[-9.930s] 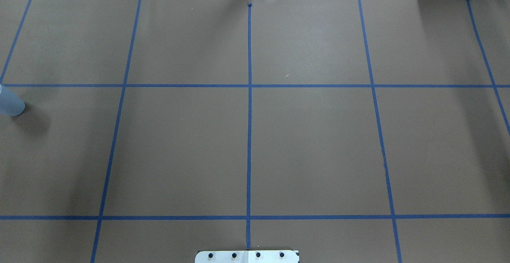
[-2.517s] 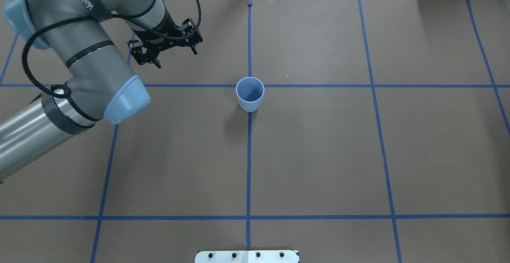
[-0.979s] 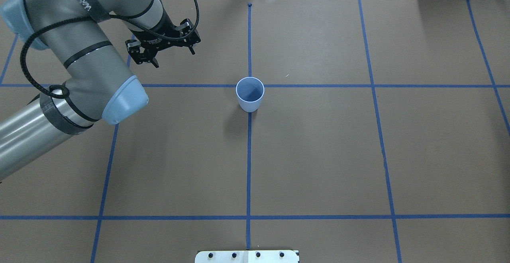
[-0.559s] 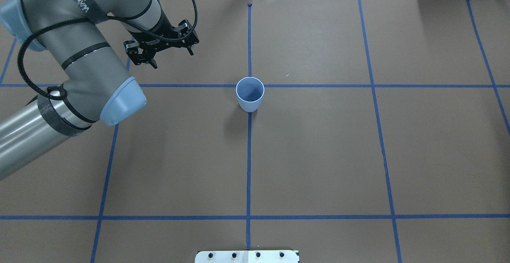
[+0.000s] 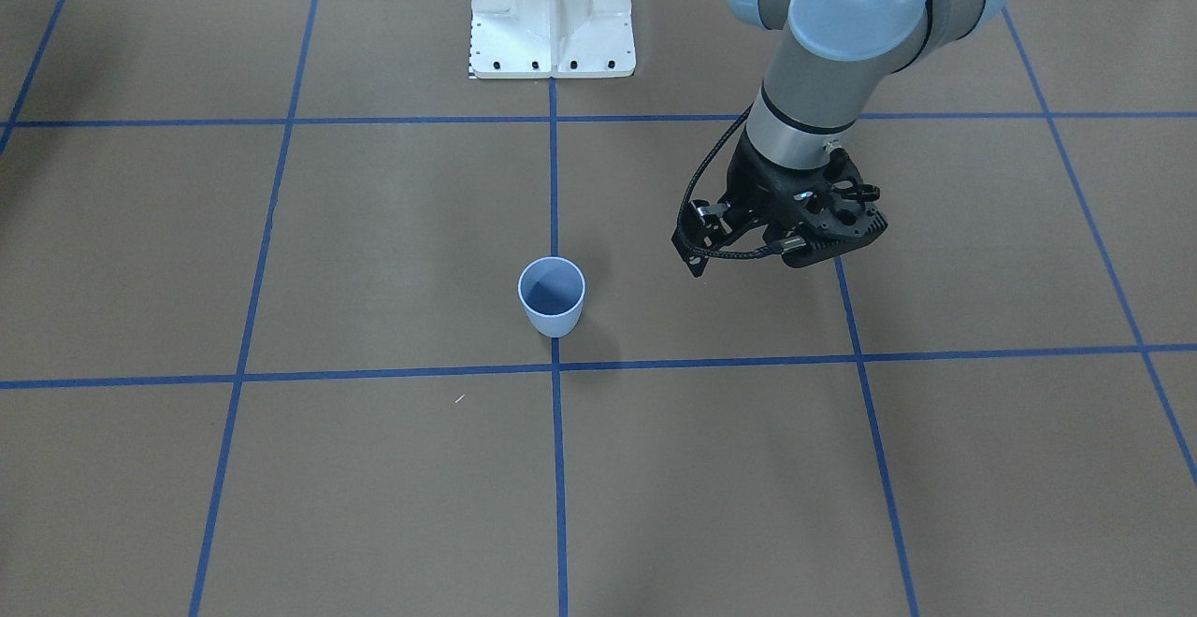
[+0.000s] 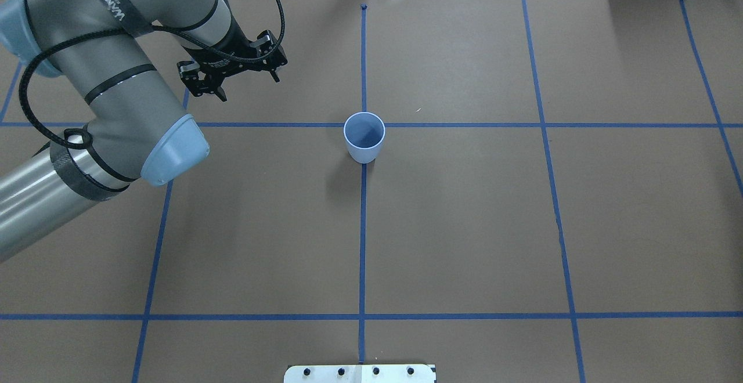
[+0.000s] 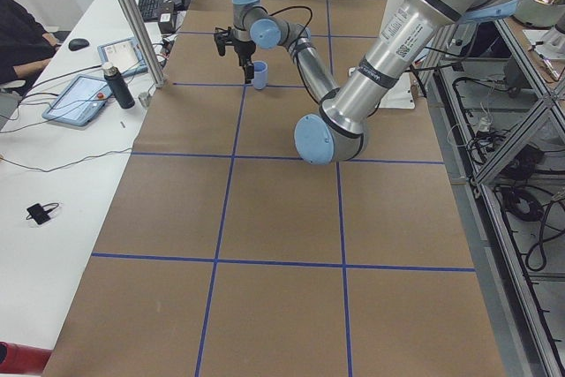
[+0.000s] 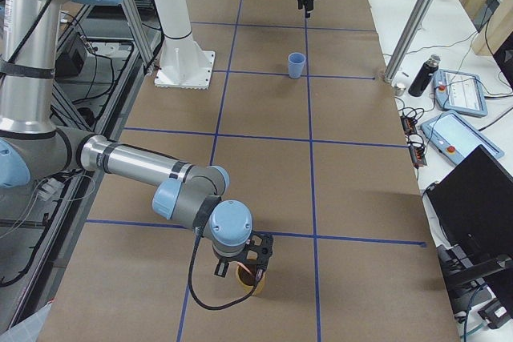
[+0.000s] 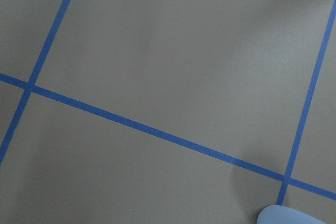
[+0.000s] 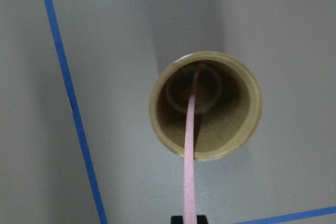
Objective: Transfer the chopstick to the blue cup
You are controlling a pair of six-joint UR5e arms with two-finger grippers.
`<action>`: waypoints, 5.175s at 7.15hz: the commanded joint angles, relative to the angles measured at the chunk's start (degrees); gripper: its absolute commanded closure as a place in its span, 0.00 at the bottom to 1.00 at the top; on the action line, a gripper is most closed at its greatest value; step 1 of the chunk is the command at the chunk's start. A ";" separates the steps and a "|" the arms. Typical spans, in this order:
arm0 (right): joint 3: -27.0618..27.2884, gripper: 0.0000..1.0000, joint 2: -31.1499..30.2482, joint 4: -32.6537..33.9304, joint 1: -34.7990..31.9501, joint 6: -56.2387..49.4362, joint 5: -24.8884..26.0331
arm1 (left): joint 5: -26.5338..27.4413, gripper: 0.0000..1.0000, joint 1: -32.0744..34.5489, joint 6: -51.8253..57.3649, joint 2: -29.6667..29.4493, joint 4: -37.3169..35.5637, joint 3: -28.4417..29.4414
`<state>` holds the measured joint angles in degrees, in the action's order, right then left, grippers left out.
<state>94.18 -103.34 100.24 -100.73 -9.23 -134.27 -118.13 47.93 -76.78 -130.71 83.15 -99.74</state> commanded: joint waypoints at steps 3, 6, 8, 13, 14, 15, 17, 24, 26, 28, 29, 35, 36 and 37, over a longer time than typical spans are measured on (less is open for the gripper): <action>4.07 1.00 1.12 9.16 0.00 0.00 0.15 | -0.09 0.02 -0.03 -0.38 -0.16 0.00 -0.89; 7.48 1.00 1.12 16.79 -1.22 -0.44 0.50 | -0.09 0.02 -0.03 -0.38 -0.16 0.00 -0.89; 10.40 1.00 2.77 24.43 -3.23 -4.37 1.29 | -0.09 0.02 -0.03 -0.38 -0.16 0.00 -0.89; 10.75 1.00 18.69 46.70 -14.30 -14.93 11.14 | -0.09 0.02 0.06 -0.38 -0.07 0.00 -1.68; 12.93 1.00 19.13 46.45 -15.19 -15.20 10.96 | -0.09 0.02 -0.02 -0.38 0.89 0.00 -1.94; 14.43 1.00 20.97 46.10 -14.16 -15.03 9.22 | -0.09 0.02 -0.03 -0.04 1.85 0.00 -2.64; 13.93 1.00 28.68 40.15 -5.75 -11.89 2.82 | -0.09 0.02 0.41 0.06 3.70 0.09 -3.78; 15.77 1.00 54.25 20.27 30.00 61.93 -6.09 | -0.09 0.02 2.69 0.32 9.59 0.44 -6.43; 15.77 1.00 58.50 13.69 40.91 80.09 -3.28 | -0.52 0.02 5.06 5.12 11.51 0.35 -6.43; 15.77 1.00 63.32 13.31 46.64 85.32 -1.88 | -0.61 0.02 6.91 11.19 14.24 0.61 -6.25; 15.42 1.00 64.39 13.31 51.46 88.91 0.39 | -0.61 0.02 7.53 12.87 14.69 0.61 -6.08; 8.21 1.00 64.93 7.78 58.27 88.16 1.65 | -0.70 0.02 8.32 16.05 16.36 0.79 -5.11; 7.77 1.00 64.84 7.51 58.71 88.15 1.65 | -0.70 0.02 8.41 16.40 16.37 0.79 -4.94; 6.38 1.00 64.84 5.25 58.89 88.15 1.73 | -0.62 0.02 8.50 16.75 16.37 0.70 -4.67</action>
<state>101.88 -38.49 107.50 -42.18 78.94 -132.61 -118.81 56.30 -60.50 -114.38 83.92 -104.72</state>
